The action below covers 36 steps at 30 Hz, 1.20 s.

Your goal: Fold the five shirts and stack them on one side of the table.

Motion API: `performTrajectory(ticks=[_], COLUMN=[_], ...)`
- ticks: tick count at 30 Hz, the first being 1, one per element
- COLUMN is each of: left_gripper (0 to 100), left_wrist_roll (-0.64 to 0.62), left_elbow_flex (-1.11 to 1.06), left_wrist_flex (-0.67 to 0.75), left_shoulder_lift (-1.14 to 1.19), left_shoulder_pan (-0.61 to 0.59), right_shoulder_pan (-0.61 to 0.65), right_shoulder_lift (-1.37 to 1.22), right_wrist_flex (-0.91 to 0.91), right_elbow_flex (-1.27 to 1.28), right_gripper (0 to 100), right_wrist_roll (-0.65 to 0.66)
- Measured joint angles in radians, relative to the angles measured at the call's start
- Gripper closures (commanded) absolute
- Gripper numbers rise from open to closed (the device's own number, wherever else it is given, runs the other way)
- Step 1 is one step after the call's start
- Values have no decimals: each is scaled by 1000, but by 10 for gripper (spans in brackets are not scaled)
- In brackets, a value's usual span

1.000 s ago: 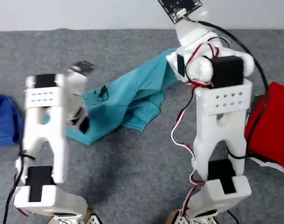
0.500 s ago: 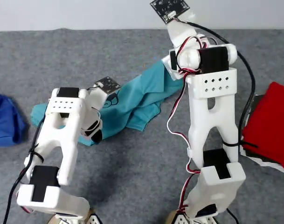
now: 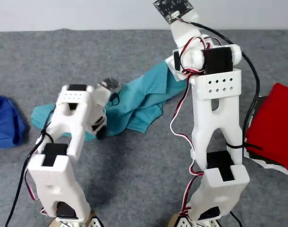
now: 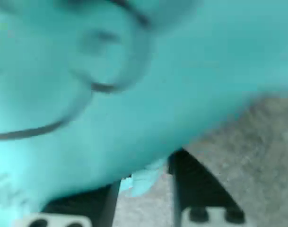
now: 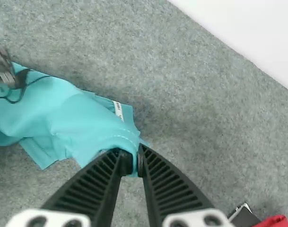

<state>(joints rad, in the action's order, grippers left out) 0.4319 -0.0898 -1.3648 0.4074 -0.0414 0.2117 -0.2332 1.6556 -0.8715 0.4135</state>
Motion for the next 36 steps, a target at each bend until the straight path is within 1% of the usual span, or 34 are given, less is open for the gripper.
performTrajectory(ticks=[2, 7, 11, 14, 16, 19, 23, 26, 29, 32, 33, 36], left_gripper=[994, 995, 995, 995, 995, 995, 995, 989, 905, 808, 792, 791], left_wrist_roll=[-6, -9, -8, 55, 72, 135, 212, 249, 259, 261, 249, 186], left_elbow_flex=[46, 127, 138, 137, 101, -11, -224, -394, -488, -499, -499, -499], left_wrist_flex=[-17, -166, -264, -348, -354, -359, -359, -359, -359, -327, -298, -167], left_shoulder_lift=[0, -23, -166, -315, -422, -595, -799, -895, -910, -887, -867, -779], left_shoulder_pan=[-8, -15, -34, -38, -51, -69, -68, -68, -68, -77, -78, -75], right_shoulder_pan=[-17, -63, -72, -72, -71, -58, -54, -55, -51, -51, -51, -51], right_shoulder_lift=[0, 5, 41, 68, 74, 78, 78, 80, 80, 80, 78, 68], right_wrist_flex=[0, 0, 0, 26, 57, 91, 100, 100, 100, 100, 100, 100], right_elbow_flex=[0, 0, 0, 0, 0, 0, 0, 0, 0, 0, 0, 0], right_gripper=[988, 988, 988, 988, 988, 988, 988, 988, 988, 988, 988, 988], right_wrist_roll=[0, 0, 0, 0, 20, 43, 54, 54, 54, 54, 54, 54])
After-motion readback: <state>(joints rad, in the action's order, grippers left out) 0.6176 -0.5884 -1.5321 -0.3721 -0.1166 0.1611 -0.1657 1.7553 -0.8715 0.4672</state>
